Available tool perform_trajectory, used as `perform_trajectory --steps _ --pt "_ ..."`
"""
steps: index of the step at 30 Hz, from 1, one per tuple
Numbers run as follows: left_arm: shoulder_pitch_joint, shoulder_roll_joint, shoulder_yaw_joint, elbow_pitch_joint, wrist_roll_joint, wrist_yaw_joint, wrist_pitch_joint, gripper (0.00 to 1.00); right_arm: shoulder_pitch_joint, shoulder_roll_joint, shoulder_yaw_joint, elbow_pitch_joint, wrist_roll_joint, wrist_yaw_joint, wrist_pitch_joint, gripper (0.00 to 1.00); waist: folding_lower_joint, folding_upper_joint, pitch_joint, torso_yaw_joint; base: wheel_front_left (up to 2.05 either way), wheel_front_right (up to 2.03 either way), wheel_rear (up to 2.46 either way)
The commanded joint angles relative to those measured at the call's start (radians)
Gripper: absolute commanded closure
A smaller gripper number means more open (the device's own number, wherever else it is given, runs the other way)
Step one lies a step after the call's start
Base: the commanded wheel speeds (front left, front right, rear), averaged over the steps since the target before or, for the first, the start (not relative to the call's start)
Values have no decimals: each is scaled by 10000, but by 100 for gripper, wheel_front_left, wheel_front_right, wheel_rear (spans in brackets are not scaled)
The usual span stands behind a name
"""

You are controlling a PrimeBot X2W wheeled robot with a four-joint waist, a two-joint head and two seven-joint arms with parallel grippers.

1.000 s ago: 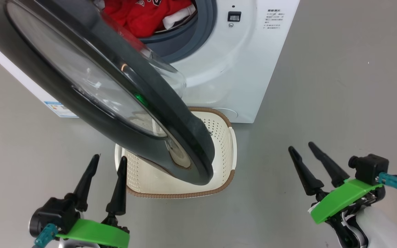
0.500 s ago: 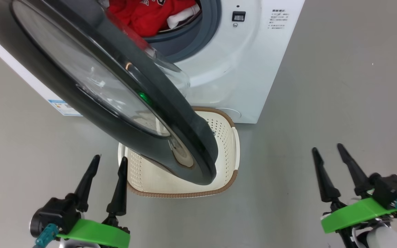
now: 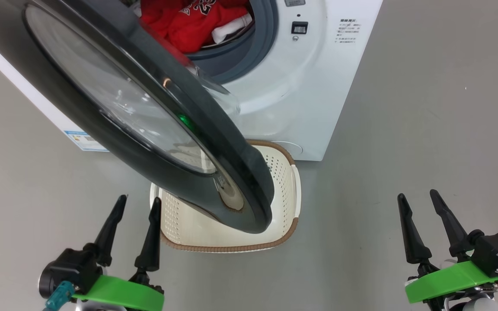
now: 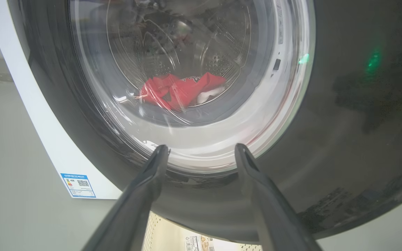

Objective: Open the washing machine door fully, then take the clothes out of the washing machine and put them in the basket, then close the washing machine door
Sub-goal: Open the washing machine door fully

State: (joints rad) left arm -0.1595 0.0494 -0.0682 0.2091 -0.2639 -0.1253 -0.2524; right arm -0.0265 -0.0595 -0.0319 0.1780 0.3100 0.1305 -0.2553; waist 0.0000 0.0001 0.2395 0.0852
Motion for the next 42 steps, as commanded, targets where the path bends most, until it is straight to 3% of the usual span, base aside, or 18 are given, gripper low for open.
perform_trajectory --steps 1,28,29,30,31,32,37,42 --pt "129 131 281 -236 48 -54 -94 0 -11 -39 206 -207 7 2 -64 0 0 -1 -4 1 0 0 0" --pt "119 105 272 -243 48 -54 -94 0 -230 -103 684 -453 460 2 -64 0 0 -1 29 54 0 0 0" --pt "110 104 271 -242 46 -54 -94 0 -277 -105 730 -477 527 2 -64 19 0 -1 41 57 0 0 0" --pt "99 104 270 -240 45 -54 -94 0 -332 -109 786 -517 604 2 -64 58 0 -1 51 60 0 0 0" --pt "91 103 270 -236 44 -54 -94 0 -395 -131 905 -591 703 2 -64 74 0 -1 57 64 0 0 0" --pt "85 103 274 -234 44 -54 -94 0 -463 -157 1018 -677 819 2 -64 100 0 -1 62 65 0 0 0" --pt "63 102 271 -238 57 -54 -94 0 -1020 -136 1418 -1180 2187 2 -64 100 0 -1 99 80 0 0 0" --pt "27 102 211 -232 50 -54 -94 0 -1880 -261 2358 -1529 4524 2 -64 100 0 -1 145 144 0 0 0"
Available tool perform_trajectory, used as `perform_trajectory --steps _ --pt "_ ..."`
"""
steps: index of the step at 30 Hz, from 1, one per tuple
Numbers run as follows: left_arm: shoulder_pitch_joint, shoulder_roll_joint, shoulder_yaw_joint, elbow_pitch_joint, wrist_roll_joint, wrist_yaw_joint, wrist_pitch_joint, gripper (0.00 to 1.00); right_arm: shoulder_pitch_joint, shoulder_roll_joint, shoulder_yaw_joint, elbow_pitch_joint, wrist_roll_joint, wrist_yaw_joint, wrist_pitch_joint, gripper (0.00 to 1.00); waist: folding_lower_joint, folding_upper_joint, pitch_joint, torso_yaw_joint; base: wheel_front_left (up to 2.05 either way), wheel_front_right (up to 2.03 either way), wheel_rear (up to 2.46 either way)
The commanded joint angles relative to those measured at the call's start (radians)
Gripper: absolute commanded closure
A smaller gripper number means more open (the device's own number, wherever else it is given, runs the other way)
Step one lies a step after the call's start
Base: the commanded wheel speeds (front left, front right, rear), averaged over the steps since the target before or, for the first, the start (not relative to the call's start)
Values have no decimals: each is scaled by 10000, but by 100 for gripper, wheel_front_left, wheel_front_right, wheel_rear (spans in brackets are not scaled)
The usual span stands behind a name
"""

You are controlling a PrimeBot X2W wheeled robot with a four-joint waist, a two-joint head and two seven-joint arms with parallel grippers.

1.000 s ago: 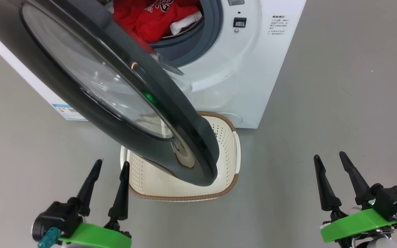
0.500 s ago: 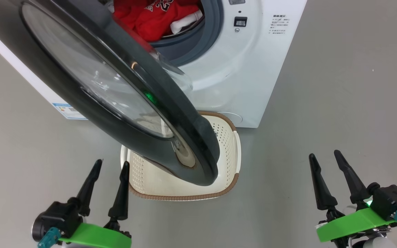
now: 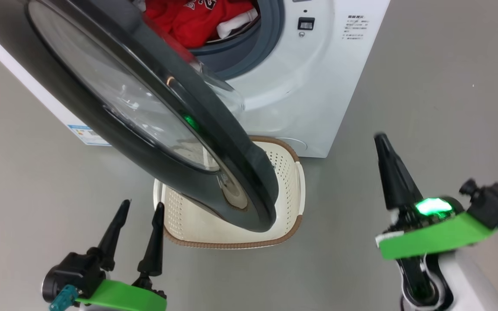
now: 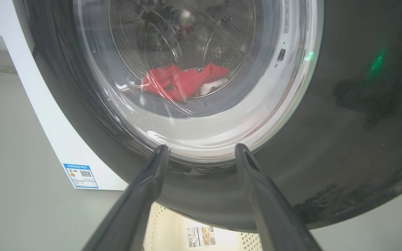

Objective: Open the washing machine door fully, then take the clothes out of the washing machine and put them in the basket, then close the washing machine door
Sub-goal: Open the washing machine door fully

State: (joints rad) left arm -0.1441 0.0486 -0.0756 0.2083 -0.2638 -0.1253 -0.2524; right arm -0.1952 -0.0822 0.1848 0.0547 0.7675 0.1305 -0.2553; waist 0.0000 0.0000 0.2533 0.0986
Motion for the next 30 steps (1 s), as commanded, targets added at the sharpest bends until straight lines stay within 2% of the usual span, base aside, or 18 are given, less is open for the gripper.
perform_trajectory --steps 1,8,11,12,14,20,26,30 --pt "-136 109 267 -223 43 -54 -94 0 -380 -86 366 -350 471 2 -64 100 0 0 17 31 0 0 0" --pt "-212 97 141 -196 -24 -54 -94 0 -1578 -810 2321 -389 5258 2 5 100 0 0 116 262 0 0 0" --pt "-228 90 91 -188 -47 -54 -94 0 -1950 -1043 2715 -467 7262 2 817 100 0 0 167 363 0 0 0" --pt "-232 84 60 -179 -62 -54 -94 0 -2112 -1162 2753 -443 8211 2 1670 100 0 0 189 426 0 0 0" --pt "-237 77 34 -174 -77 -54 -94 0 -2179 -1178 2712 -375 9005 2 2621 100 0 0 205 480 0 0 0" --pt "-237 55 -87 -140 -107 -54 -94 0 -2194 -1108 2263 182 10605 2 5666 100 0 0 236 635 0 0 0" --pt "-214 40 -213 -82 -139 -54 -94 0 -2195 -833 1822 632 10949 2 7683 100 0 0 181 779 0 0 0" --pt "-163 35 -311 -35 -152 -54 -94 0 -2060 -728 1782 745 10802 2 8371 100 0 0 69 920 0 0 0"
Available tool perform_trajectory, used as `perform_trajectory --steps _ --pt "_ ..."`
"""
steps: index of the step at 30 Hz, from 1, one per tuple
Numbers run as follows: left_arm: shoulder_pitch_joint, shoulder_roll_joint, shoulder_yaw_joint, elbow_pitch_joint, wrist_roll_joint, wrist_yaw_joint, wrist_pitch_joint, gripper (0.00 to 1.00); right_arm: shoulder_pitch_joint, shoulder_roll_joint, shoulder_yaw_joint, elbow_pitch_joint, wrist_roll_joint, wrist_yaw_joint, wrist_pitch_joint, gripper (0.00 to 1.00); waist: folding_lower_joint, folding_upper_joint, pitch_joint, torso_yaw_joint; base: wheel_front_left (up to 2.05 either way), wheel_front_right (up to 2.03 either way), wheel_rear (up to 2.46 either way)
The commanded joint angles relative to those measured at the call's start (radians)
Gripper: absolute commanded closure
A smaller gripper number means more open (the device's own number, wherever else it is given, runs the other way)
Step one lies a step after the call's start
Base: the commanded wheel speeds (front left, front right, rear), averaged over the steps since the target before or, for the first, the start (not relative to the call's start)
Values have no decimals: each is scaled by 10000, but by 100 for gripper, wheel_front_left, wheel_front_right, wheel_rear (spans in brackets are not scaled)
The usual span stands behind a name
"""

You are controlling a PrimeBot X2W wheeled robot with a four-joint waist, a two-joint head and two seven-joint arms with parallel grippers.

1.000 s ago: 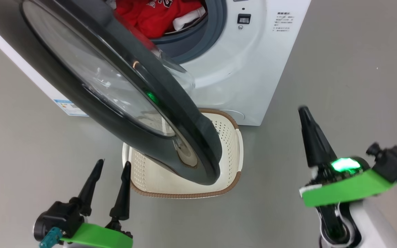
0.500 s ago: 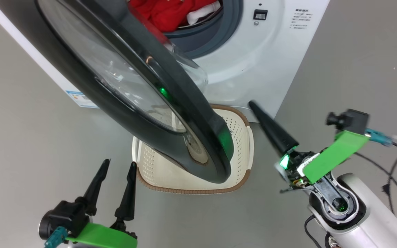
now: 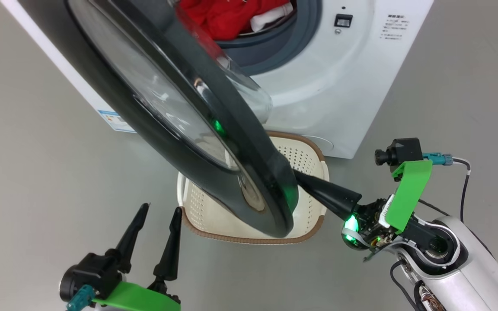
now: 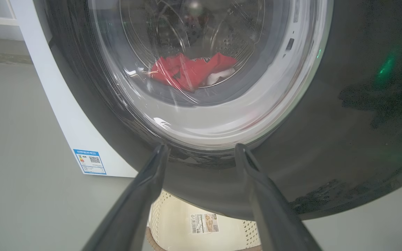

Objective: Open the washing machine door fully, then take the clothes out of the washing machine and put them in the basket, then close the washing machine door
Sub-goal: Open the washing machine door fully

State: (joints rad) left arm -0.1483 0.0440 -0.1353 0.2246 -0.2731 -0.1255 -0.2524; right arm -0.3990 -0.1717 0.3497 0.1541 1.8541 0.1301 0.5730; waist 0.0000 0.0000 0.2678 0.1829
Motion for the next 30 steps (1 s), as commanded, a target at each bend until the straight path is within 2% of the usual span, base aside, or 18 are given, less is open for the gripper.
perform_trajectory --steps 1,11,30 --pt "-93 79 273 -185 -62 -52 -94 0 42 207 114 -241 -133 6 250 100 0 0 -114 127 0 0 0" --pt "252 66 250 -144 -148 -52 -94 0 845 666 -71 -351 -659 6 1239 100 0 0 -674 895 0 0 0" --pt "739 63 256 -104 -359 -52 -94 0 1400 1164 -112 -237 -1127 6 1771 100 0 0 -1304 2963 0 0 0"
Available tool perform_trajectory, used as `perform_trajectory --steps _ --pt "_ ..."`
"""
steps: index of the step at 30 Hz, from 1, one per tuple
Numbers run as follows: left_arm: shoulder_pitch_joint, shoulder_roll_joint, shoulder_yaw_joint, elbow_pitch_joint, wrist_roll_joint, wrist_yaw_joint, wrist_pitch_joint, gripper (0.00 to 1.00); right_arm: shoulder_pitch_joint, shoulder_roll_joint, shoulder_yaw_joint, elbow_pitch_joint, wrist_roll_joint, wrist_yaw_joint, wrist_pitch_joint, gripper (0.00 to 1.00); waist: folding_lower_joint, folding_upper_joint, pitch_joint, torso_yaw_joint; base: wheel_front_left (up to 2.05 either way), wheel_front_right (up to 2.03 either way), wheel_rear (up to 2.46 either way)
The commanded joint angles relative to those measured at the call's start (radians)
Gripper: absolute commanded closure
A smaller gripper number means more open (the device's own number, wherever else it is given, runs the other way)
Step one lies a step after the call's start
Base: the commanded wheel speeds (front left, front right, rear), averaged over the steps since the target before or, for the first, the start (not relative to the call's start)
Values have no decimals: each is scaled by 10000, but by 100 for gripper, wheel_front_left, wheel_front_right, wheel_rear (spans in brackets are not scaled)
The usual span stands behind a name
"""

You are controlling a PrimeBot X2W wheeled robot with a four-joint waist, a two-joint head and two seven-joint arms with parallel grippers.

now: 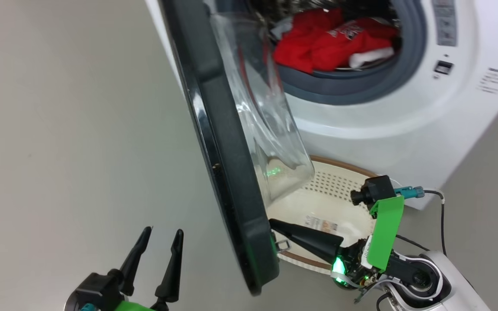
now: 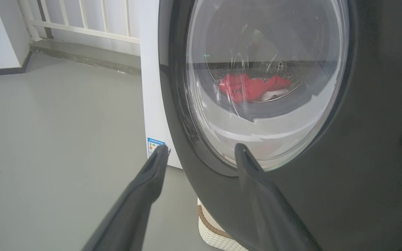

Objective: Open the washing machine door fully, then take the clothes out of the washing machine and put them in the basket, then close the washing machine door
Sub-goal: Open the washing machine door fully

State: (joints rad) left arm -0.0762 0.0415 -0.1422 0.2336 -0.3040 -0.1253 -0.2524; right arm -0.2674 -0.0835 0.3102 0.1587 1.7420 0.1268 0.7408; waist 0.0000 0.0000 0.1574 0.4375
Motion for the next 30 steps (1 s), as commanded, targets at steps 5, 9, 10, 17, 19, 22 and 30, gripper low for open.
perform_trajectory --steps 5,9,10,17,19,22,30 --pt "116 88 338 -163 -39 -54 -94 0 173 318 471 -293 60 39 96 100 0 0 -345 852 0 0 0" --pt "199 88 493 -231 -39 -54 -94 0 114 328 815 -303 221 39 67 100 0 0 -351 945 0 0 0" --pt "219 88 544 -253 -45 -54 -94 0 77 328 915 -297 273 39 44 100 0 0 -347 954 0 0 0" --pt "287 88 725 -330 -78 -54 -94 0 -169 331 1311 -237 490 39 -196 100 0 0 -346 976 0 0 0" --pt "296 88 746 -342 -73 -54 -94 0 -206 331 1382 -224 522 39 -254 100 0 0 -358 975 0 0 0" --pt "300 88 776 -359 -67 -54 -94 0 -232 331 1425 -221 544 39 -315 100 0 0 -380 969 0 0 0" --pt "282 87 765 -356 -90 -54 -94 0 -209 332 1347 -208 360 39 -577 100 0 0 -386 947 0 0 0"
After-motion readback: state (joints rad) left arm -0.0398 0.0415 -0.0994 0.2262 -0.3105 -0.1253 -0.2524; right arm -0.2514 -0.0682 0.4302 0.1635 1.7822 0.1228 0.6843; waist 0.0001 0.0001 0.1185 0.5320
